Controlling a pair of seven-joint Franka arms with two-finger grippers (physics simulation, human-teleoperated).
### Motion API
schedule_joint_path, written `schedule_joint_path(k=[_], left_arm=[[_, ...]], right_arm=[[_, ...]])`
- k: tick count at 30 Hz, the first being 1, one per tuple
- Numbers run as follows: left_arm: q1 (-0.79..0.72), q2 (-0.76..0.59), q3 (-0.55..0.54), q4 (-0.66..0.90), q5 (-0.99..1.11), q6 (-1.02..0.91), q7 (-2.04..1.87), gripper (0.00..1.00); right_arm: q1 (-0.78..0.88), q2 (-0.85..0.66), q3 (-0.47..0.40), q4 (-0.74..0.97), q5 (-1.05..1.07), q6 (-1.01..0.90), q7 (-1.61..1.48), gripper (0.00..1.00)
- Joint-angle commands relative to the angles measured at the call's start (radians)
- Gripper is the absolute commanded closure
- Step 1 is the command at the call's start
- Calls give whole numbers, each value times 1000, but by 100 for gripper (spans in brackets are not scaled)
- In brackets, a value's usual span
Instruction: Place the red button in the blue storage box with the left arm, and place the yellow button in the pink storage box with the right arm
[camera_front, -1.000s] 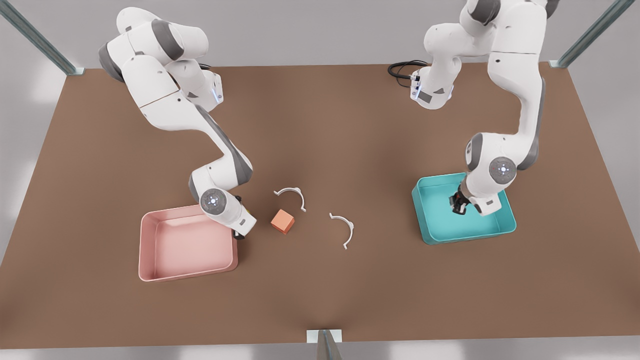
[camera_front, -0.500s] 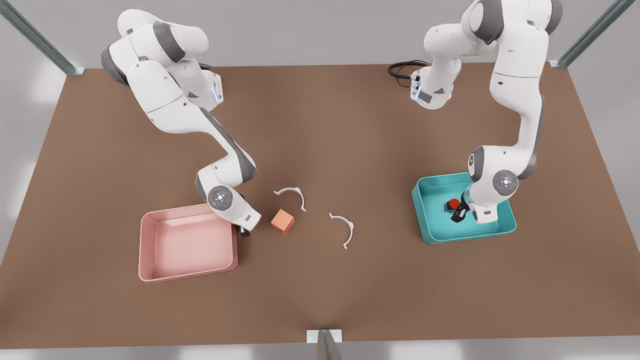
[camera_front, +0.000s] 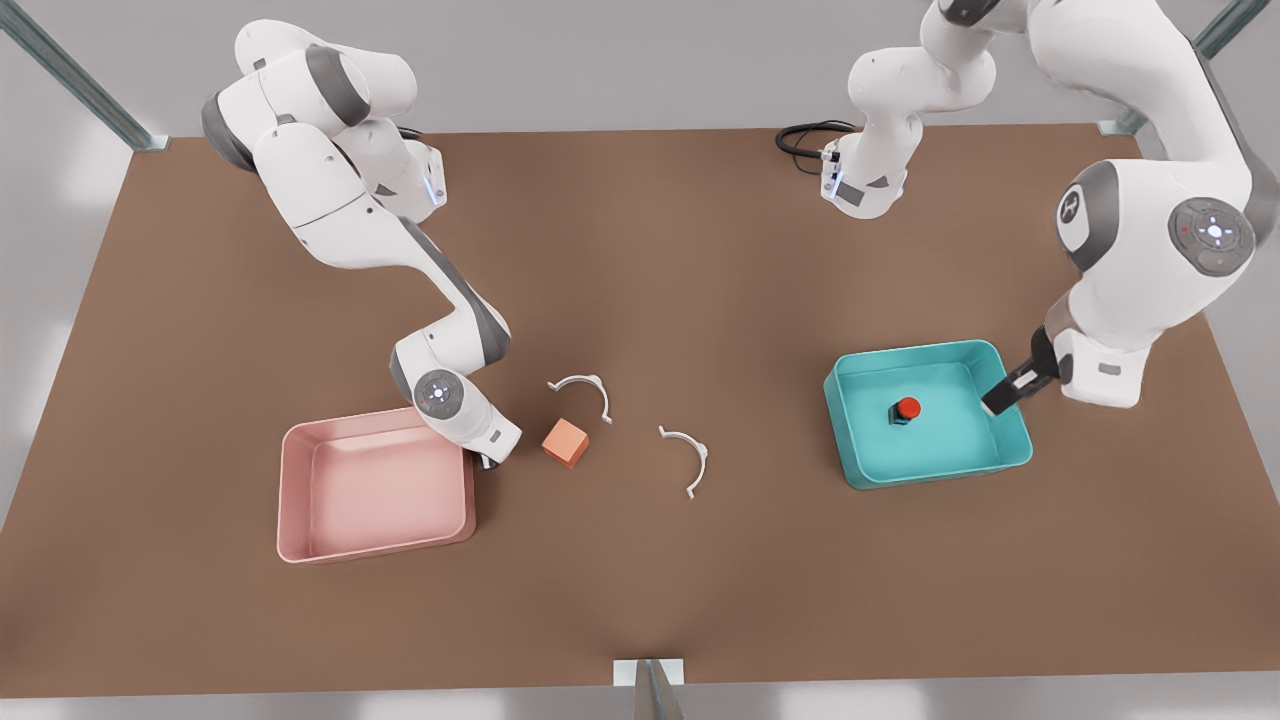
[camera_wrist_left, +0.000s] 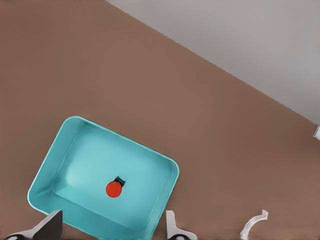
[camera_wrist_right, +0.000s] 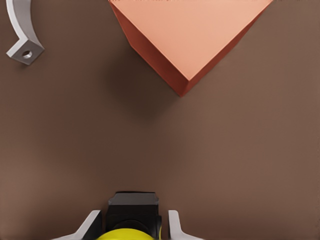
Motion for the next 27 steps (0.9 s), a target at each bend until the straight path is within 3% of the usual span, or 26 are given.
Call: schedule_joint_path(k=[1,8,12,14,20,22,27], left_arm=[[7,-1,-8,25,-6,-192,949,0],[14,-2,-2,24,-6,-187,997,0],[14,-4,-2,24,-6,-190,997,0],[14,-5,-2,24,-6,-195,997,0],[14,-5,-1,24,-6,-196,997,0],[14,-5,-1,24,-8,-196,995,0],[14,-16,-1,24,-8,-207,995,0]], right_arm=[[0,-7,1,4,0,-2,-11,41],[-3,-11,1,2,0,-6,-6,43],[-3,-14,1,2,0,-8,-6,51],[-3,-14,1,2,0,-8,-6,61],[-6,-28,1,8,0,-18,3,59],[-4,-34,1,10,0,-18,5,54],[-4,-51,1,56,7,-71,20,56]])
